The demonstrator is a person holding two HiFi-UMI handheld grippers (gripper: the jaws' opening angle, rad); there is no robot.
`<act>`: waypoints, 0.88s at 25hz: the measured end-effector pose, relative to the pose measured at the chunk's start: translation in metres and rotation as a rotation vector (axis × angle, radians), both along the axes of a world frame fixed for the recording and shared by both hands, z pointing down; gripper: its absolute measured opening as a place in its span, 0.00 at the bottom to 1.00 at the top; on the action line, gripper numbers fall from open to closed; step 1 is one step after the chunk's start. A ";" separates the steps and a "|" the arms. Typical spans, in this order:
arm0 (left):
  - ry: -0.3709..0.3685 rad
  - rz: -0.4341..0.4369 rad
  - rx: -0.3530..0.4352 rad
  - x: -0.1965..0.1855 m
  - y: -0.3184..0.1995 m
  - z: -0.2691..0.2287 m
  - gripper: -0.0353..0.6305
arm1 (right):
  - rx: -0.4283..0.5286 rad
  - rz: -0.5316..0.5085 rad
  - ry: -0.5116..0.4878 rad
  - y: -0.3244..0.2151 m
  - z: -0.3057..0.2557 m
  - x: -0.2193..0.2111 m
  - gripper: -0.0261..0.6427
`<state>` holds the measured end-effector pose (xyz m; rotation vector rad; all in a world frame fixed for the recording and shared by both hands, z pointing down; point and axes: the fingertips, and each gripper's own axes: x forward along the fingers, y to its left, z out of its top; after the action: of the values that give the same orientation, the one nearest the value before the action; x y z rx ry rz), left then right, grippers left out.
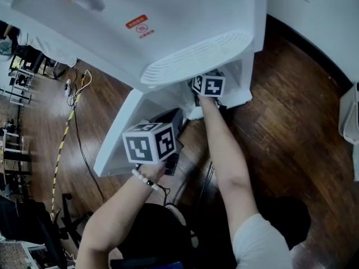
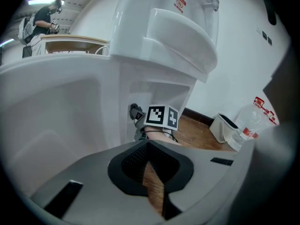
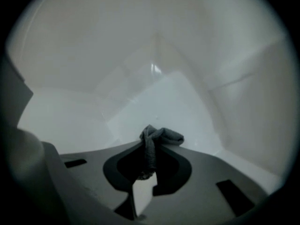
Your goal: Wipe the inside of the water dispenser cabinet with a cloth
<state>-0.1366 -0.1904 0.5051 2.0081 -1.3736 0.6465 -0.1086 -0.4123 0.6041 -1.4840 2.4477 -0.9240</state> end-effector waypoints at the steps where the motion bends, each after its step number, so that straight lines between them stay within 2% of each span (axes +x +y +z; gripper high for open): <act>1: 0.002 0.001 0.001 0.001 0.000 0.000 0.05 | 0.031 0.011 -0.009 -0.002 -0.011 0.004 0.09; 6: 0.003 0.007 0.008 0.003 0.001 -0.003 0.05 | 0.186 0.083 -0.078 -0.004 -0.061 0.028 0.09; 9: 0.004 0.010 0.013 0.003 0.001 -0.006 0.05 | 0.223 0.132 -0.139 -0.005 -0.071 0.042 0.10; 22: 0.003 0.000 -0.010 -0.003 -0.001 0.004 0.05 | 0.001 0.210 -0.177 -0.018 -0.010 0.053 0.09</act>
<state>-0.1396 -0.1912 0.5086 2.0007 -1.3655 0.6485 -0.0558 -0.4299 0.5938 -1.5492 2.1226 -0.9648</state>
